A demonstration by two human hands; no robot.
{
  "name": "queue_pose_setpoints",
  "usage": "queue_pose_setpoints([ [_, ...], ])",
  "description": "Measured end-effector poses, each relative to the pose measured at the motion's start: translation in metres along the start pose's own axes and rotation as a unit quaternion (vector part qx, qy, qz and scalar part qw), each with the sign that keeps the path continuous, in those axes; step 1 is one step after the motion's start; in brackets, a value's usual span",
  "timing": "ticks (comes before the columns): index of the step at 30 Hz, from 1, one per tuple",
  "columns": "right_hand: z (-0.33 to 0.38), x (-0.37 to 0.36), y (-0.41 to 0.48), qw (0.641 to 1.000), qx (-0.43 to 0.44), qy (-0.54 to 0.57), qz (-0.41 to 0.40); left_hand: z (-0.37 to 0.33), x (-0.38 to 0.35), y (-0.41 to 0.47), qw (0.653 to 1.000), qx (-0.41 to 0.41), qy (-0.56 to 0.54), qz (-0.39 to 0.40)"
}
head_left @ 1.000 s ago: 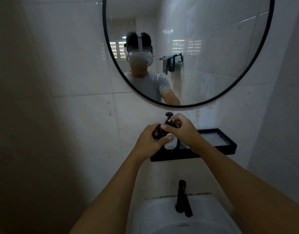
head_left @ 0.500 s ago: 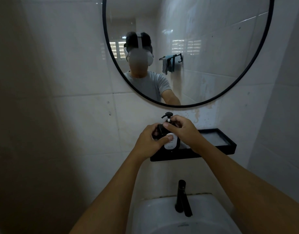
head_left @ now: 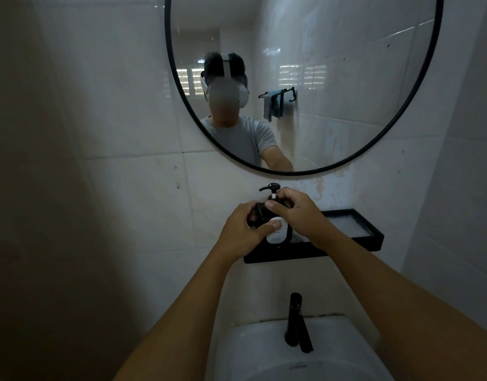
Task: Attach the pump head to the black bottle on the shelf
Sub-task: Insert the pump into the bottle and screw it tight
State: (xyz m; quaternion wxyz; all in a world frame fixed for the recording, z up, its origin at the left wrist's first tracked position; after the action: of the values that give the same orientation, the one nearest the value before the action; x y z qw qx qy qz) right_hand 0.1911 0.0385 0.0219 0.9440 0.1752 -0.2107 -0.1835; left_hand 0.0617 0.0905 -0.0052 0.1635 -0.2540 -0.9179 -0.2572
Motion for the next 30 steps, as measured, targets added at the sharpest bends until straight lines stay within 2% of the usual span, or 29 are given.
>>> queue_pose_setpoints([
  [10,0.0004,-0.0002,0.0023,1.000,-0.006,-0.028,-0.011,-0.0015,0.0002,-0.0003,1.000,-0.003,-0.017,0.004],
  [17,0.0026,0.0016,0.0022,1.000,0.003,-0.008,-0.007,-0.0001,0.0002,0.0015,1.000,0.002,-0.021,0.007],
  [26,0.0048,0.0018,-0.0006,1.000,0.007,0.002,0.009,-0.0052,0.0029,0.0036,0.993,0.021,-0.070,0.092],
  [30,0.0060,0.0016,-0.0010,1.000,0.007,-0.010,0.012,-0.0046,0.0042,0.0050,0.994,0.017,-0.071,0.084],
])
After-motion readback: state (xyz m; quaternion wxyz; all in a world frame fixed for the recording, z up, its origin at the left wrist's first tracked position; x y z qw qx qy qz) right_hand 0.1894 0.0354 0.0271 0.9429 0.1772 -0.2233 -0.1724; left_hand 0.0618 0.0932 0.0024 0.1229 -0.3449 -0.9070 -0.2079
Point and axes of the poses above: each hand's wrist, its own y-axis towards the middle knuckle, its own x-axis out of the back of the hand, z = x × y, the point moved 8 cm from there along y, towards the middle knuckle, and after that the axes turned 1 degree about -y, right-handed, at the moved point
